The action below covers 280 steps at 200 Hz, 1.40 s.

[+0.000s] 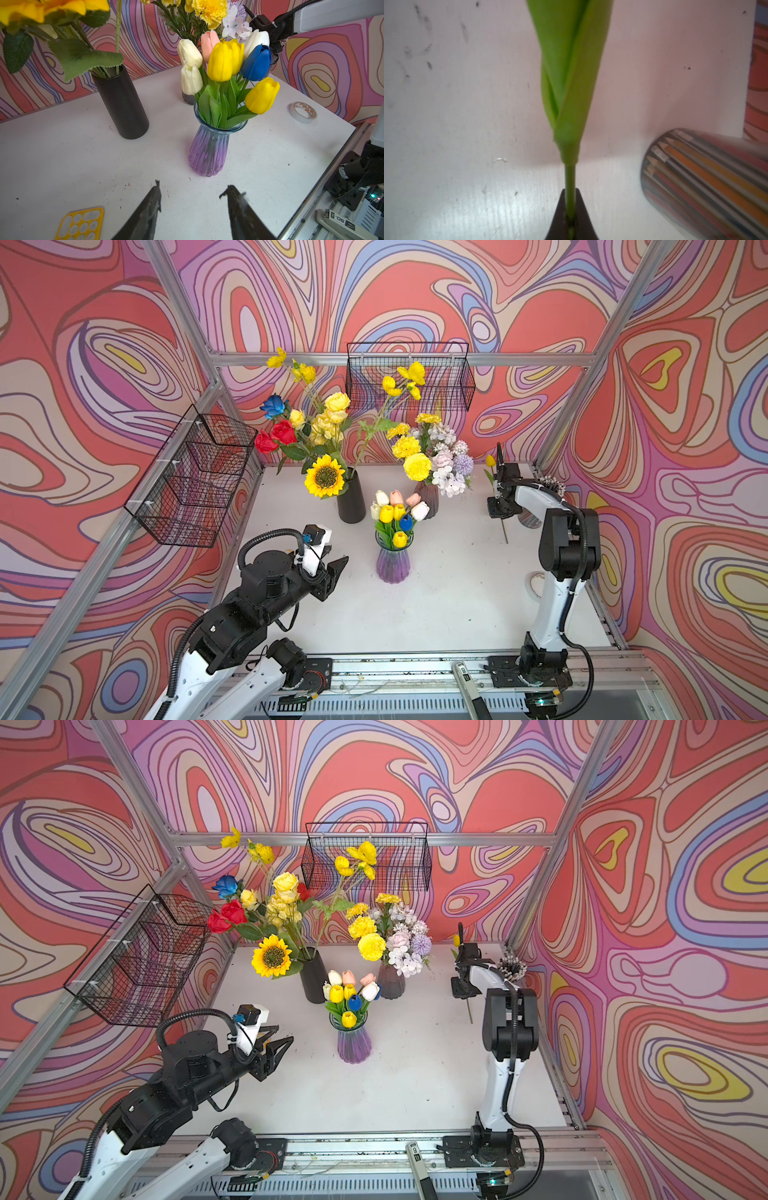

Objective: Pick out yellow flowers from the vase
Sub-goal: Place the flower at the center of the board.

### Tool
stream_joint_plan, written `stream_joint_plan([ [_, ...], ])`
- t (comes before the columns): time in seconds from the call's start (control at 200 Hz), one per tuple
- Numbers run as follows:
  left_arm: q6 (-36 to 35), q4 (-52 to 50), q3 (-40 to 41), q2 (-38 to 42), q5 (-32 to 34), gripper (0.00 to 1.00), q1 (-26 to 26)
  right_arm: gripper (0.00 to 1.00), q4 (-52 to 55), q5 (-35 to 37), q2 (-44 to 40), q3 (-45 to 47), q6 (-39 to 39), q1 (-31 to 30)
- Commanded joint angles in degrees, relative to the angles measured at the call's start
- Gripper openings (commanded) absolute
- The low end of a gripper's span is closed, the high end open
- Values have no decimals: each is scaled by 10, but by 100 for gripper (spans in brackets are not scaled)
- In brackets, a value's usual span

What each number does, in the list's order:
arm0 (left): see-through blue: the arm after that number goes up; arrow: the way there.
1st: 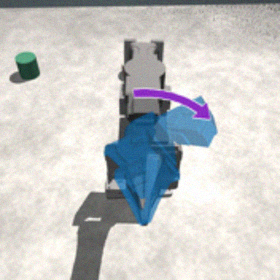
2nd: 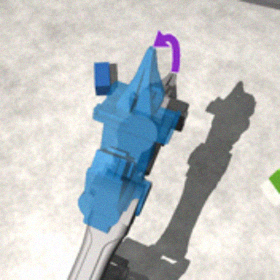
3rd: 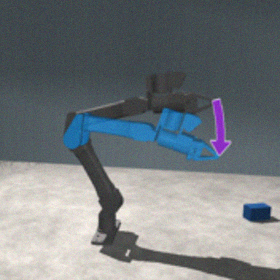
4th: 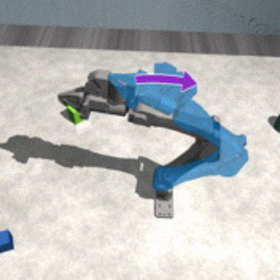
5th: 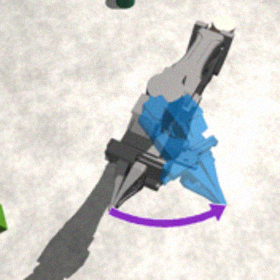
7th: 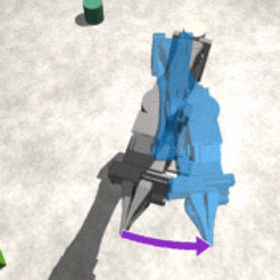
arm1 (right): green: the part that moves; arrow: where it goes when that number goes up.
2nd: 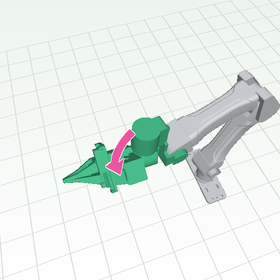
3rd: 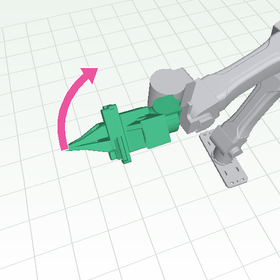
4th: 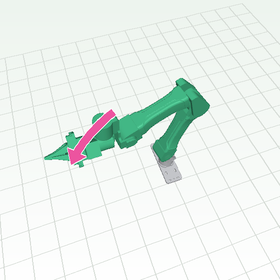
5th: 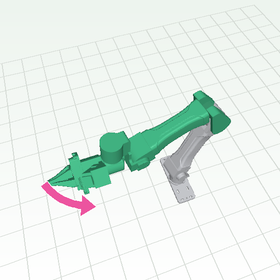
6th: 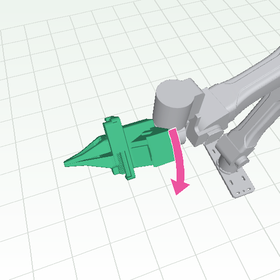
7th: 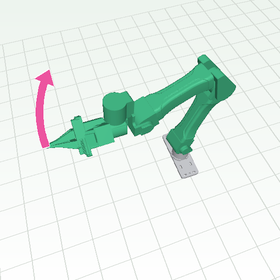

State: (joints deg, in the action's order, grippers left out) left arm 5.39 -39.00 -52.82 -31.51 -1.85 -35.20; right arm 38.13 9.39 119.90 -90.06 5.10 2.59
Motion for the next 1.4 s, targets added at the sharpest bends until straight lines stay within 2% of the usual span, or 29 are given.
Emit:
stream_joint_plan([
  [0.0, 6, -16, 7, 8, 8, 55, 0, 0, -11, 24, 11, 2, 9, 10],
  [0.831, 16, 6, 10, 22, 4, 55, 0, 0, -37, 13, 37, 29, 18, 15],
  [1.397, 10, 13, 17, 7, -3, 56, 0, 14, -29, 9, 11, 38, 16, 16],
])
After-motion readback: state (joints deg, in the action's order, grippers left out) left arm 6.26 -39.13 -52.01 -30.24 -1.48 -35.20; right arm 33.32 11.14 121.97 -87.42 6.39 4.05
